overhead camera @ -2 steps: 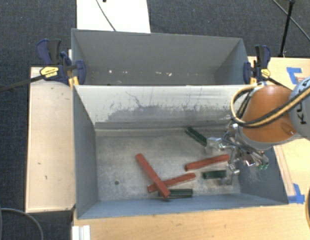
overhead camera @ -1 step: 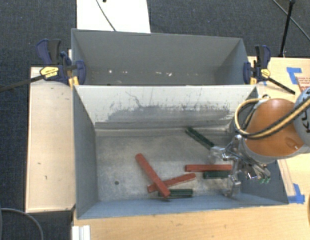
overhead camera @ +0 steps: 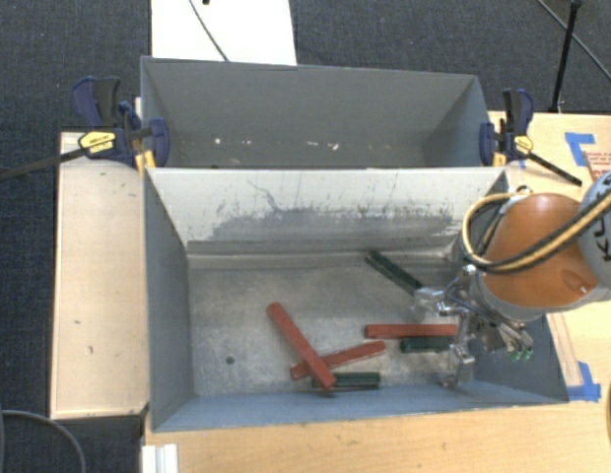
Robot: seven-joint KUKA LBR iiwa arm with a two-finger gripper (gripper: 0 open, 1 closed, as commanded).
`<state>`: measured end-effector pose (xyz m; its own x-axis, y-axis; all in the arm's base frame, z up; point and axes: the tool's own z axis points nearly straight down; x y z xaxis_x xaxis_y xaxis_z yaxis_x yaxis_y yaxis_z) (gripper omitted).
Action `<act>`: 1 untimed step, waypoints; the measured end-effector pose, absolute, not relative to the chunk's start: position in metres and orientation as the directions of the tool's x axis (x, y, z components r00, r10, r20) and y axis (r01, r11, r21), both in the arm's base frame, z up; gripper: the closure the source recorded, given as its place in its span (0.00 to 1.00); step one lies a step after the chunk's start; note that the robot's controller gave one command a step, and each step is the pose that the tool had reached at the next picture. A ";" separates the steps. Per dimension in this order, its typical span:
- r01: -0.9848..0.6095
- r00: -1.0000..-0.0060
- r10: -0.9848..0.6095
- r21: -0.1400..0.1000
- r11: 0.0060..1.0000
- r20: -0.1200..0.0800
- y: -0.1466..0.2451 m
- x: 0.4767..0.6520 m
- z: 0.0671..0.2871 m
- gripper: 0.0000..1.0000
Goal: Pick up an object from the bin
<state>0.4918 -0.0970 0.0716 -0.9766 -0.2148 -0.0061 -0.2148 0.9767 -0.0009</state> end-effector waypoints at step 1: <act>-0.218 -0.976 -0.218 -0.001 0.976 -0.006 -0.097 0.493 0.072 0.00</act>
Offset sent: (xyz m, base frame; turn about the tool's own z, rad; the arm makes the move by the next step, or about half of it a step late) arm 0.0000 0.0000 0.0000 0.0000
